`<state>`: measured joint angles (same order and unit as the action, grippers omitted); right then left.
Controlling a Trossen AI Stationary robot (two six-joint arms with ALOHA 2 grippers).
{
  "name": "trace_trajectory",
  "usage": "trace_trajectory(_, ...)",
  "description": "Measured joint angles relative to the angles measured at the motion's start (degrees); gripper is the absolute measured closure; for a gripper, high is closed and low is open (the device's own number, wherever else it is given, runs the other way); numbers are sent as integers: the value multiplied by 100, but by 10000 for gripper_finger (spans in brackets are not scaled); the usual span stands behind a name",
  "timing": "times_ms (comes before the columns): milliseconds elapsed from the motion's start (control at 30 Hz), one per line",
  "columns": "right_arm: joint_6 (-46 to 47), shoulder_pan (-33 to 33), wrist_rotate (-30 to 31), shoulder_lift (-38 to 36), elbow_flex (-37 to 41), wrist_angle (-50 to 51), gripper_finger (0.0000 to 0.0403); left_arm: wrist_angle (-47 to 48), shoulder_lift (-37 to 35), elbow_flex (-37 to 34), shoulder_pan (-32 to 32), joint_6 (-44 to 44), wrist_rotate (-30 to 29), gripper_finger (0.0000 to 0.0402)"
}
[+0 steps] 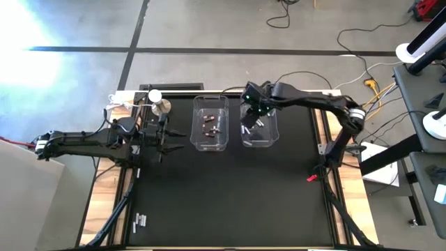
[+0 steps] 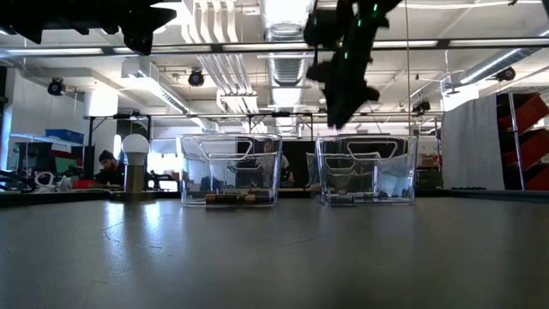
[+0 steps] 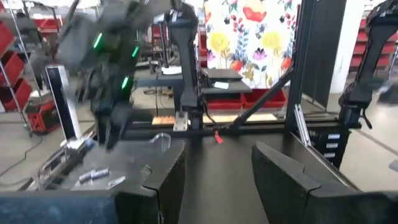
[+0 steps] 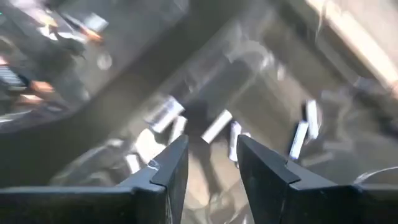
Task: Sort batteries
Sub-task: Put the white battery into the right transparent bin
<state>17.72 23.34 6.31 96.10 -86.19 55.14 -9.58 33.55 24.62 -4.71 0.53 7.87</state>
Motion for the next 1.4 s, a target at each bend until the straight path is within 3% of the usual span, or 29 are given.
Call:
trace_trajectory(133, -132, -824, 718, -475, -109, -66, 286, 251, -12, 0, 0, 2, -231, 240)
trace_trajectory(367, -23, -2901, 2395, -843, 232, -205, 306, 553, -11, 0, -2, 1, -595, 240)
trace_trajectory(500, 141, -3921, 2656, -777, 659, -846, 315, 592, 22, 0, 2, 1, -593, 240)
trace_trajectory(667, -218, -4742, 2665, -388, 1103, -1949, 324, 569, 130, 0, 1, 1, -591, 240)
trace_trajectory(833, -1237, -5050, 2666, 143, 1150, -2794, 332, 554, 280, 1, 0, 0, -591, 240)
trace_trajectory(1067, -2582, -4917, 2672, 750, 1152, -4332, 330, 476, 446, 1, 0, 62, -591, 240)
trace_trajectory(1233, -3077, -4736, 2668, 1119, 1152, -5351, 320, 369, 392, 1, 0, 62, -593, 240)
trace_trajectory(1400, -3126, -4589, 2629, 1396, 1152, -5758, 314, 346, 321, 2, 0, 65, -593, 240)
